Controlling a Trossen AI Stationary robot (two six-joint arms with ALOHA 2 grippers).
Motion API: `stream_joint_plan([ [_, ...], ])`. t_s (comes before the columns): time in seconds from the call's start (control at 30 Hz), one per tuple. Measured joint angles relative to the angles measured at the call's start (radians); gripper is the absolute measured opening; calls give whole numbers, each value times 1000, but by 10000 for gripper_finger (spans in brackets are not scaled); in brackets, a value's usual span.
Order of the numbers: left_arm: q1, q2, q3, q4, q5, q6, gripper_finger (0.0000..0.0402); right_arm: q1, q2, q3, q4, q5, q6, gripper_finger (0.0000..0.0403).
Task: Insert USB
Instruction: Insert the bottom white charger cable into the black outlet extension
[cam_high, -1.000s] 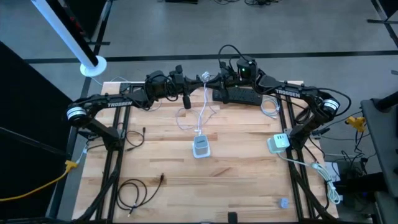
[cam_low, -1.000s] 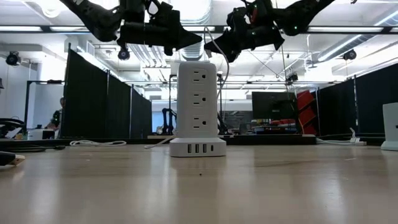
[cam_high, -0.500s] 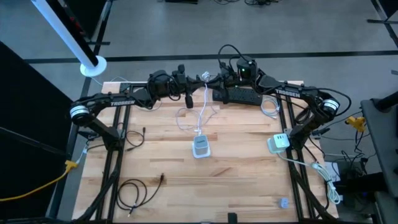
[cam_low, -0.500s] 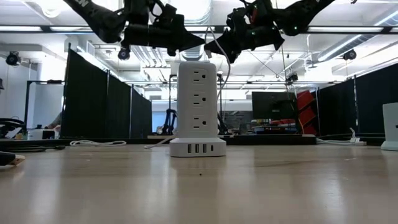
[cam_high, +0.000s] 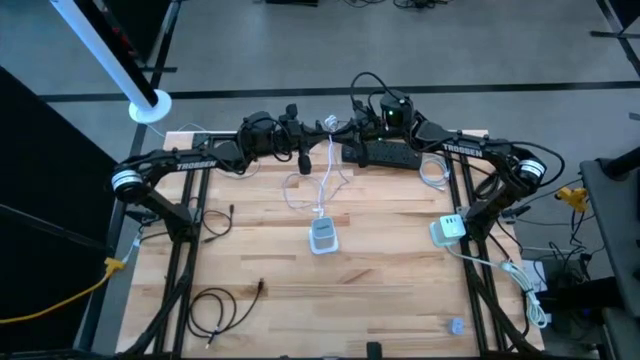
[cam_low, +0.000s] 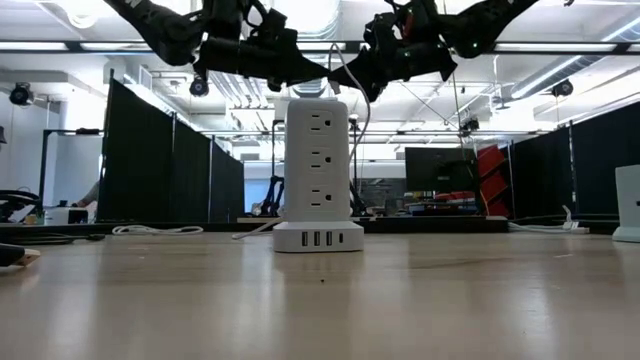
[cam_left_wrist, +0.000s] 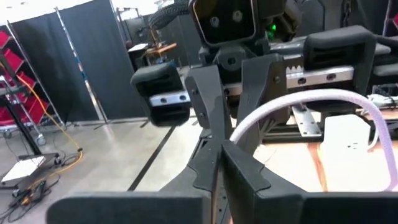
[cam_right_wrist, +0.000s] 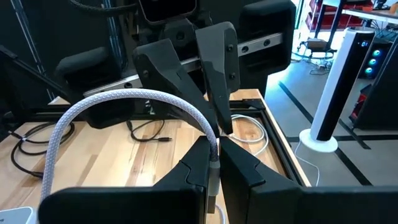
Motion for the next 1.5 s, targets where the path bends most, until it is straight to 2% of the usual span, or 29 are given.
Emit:
stream_joint_plan([
  [0.27,-7,6,0,-19,-11,18,83,0,0,-1,-6,15,9,10],
  [0.47,-8,9,0,4,-11,16,99,0,-2,-1,-20,15,-1,10],
  [0.83,-18,9,-1,38,63,-34,62,0,-2,-1,-51,29,-5,10],
  [1.07,-19,23,14,45,87,-71,6,0,-2,-1,-56,29,-15,10],
  [1.33,-20,50,61,12,79,-20,4,0,-1,-1,-62,25,-15,10],
  [1.5,-20,-8,112,-172,-8,87,13,0,-1,-1,-69,25,-11,10],
])
